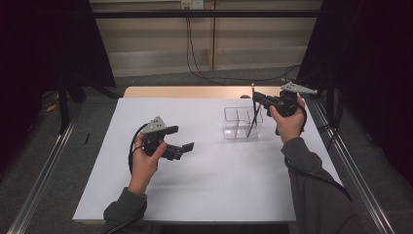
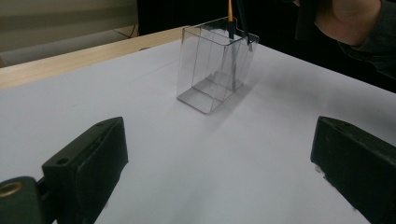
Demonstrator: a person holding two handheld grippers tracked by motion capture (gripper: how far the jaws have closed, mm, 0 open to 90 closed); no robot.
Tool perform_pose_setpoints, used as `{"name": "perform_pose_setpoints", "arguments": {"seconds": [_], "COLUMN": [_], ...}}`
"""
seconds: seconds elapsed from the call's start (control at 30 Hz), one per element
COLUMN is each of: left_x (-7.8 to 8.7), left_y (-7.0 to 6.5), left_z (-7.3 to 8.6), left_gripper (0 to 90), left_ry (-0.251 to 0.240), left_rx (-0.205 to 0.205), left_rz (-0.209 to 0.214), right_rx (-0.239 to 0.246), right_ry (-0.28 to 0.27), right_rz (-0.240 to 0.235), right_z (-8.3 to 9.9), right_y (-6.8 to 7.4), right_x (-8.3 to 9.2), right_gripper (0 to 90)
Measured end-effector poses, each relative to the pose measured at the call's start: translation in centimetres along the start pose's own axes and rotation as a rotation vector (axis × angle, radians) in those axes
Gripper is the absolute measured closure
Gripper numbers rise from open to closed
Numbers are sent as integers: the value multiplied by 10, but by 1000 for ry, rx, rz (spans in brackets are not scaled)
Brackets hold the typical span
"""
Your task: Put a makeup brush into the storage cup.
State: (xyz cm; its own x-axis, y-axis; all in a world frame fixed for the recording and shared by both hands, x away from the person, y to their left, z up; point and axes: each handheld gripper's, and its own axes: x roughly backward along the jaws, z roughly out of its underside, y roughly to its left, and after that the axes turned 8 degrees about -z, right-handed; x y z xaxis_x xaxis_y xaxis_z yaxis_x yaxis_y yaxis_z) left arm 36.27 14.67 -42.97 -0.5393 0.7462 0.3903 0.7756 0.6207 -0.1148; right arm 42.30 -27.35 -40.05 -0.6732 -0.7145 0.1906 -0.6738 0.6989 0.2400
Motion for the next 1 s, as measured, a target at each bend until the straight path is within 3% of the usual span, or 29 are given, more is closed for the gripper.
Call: {"name": "perform_pose_setpoints", "arguments": {"seconds": [1.0], "left_x": [-2], "left_y": [-2], "left_z": [0], "left_gripper": [37], "left_ry": [8], "left_rx": [-2], "left_rz": [2], "right_rx": [-8], "right_ry": [4], "right_rz": [-5], "right_z": [11], "right_y": [3], "right_x": [12], "right_gripper": [846]}}
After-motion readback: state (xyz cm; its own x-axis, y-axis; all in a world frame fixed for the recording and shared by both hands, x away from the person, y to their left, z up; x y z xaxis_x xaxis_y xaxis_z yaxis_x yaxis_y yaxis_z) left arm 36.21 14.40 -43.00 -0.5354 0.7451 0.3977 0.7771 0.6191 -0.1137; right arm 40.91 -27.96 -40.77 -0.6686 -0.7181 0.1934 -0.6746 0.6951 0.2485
